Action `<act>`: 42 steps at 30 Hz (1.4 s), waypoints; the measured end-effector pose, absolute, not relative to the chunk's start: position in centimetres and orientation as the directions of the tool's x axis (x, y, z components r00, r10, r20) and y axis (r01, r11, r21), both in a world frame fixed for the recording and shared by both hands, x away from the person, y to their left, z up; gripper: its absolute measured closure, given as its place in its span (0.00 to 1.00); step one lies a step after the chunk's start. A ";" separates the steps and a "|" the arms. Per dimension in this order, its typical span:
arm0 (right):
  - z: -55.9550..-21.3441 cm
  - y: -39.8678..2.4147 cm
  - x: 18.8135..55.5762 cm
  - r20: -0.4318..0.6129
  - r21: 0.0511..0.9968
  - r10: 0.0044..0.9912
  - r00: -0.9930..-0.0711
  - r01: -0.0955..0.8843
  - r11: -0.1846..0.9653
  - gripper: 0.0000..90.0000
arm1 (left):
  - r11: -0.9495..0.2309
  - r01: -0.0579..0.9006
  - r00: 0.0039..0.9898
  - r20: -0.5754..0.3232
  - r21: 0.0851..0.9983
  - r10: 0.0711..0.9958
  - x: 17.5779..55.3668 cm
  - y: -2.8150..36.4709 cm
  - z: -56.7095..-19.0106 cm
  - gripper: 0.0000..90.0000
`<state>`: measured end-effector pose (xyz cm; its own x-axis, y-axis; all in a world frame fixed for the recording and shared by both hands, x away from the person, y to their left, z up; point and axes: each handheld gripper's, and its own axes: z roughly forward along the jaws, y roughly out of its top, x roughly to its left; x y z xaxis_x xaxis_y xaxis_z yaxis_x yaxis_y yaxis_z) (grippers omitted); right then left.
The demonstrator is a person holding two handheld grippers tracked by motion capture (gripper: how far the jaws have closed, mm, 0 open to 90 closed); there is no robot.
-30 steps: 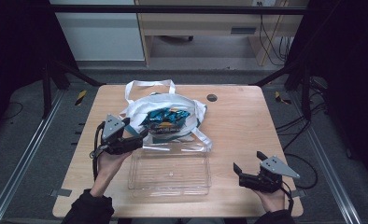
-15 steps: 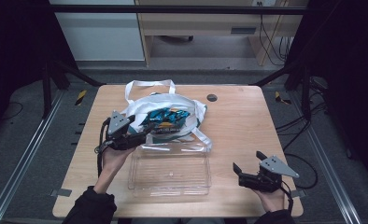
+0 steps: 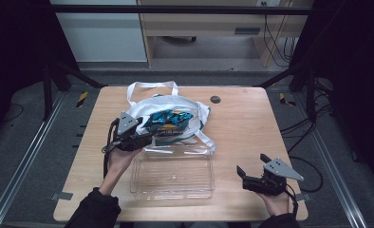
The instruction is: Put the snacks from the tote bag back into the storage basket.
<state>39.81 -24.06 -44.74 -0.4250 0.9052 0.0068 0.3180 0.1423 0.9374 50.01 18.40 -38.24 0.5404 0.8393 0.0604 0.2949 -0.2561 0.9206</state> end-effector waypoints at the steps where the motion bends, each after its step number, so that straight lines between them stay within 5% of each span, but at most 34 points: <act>1: -44.7 -24.1 39.8 0.008 0.937 0.905 -0.426 0.320 0.142 0.05 | -0.255 0.300 0.539 0.057 0.919 0.840 50.1 18.4 -38.3 0.42; 23: -44.7 -24.0 39.8 0.015 0.936 0.905 -0.426 0.324 0.138 0.05 | -0.247 0.329 0.556 0.024 0.912 0.831 50.7 18.1 -39.0 0.83; 42: -44.7 -24.1 39.8 0.013 0.936 0.903 -0.430 0.322 0.140 0.06 | -0.234 0.320 0.558 0.017 0.918 0.829 50.2 18.0 -38.9 0.98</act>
